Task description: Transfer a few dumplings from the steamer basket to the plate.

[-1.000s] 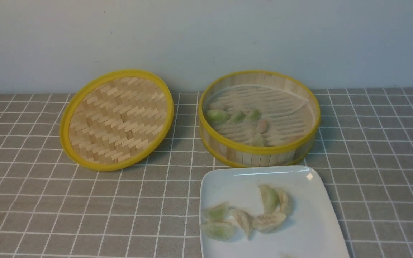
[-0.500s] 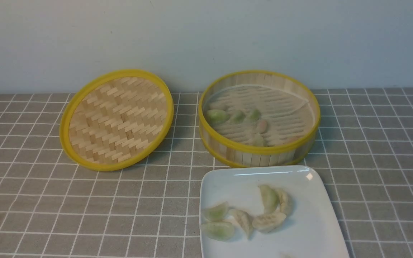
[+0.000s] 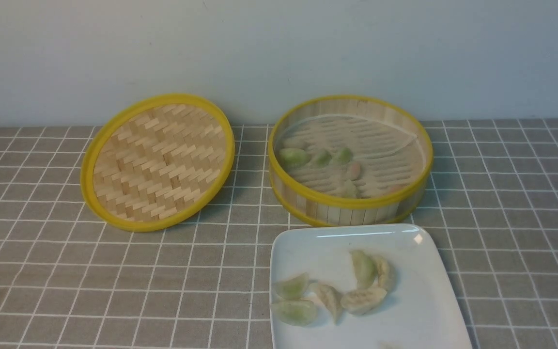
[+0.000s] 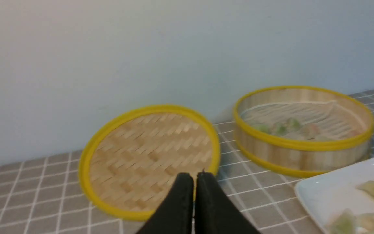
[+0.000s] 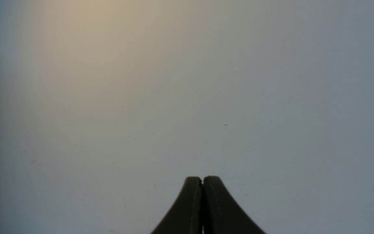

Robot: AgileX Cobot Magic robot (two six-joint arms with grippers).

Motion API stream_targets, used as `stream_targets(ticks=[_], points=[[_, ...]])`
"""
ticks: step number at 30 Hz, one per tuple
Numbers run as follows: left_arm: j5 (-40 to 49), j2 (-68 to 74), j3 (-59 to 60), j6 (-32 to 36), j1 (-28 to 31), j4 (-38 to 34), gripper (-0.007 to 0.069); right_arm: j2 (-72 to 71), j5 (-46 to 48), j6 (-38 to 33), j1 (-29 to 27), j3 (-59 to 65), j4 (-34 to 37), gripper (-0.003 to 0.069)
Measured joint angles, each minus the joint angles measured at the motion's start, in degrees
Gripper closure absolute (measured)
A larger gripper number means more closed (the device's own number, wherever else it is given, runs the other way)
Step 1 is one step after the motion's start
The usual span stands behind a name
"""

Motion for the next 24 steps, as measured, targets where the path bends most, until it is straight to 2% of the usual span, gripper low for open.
stream_targets(ticks=[3, 7, 15, 24], points=[[-1.72, -2.07, 5.79, 2.45, 7.63, -3.8, 0.0629, 0.0, 0.0, 0.0, 0.0, 0.0, 0.0, 0.0672], [-1.68, -2.41, 11.63, 1.51, 12.02, -4.39, 0.0629, 0.0, 0.0, 0.0, 0.0, 0.0, 0.0, 0.0672], [1.22, -2.41, 13.51, -3.95, 10.3, 2.32, 0.0629, 0.0, 0.22, 0.0, 0.0, 0.0, 0.0, 0.0672], [2.21, -2.41, 13.68, -4.41, 8.06, 3.36, 0.0629, 0.0, 0.22, 0.0, 0.0, 0.0, 0.0, 0.0672]])
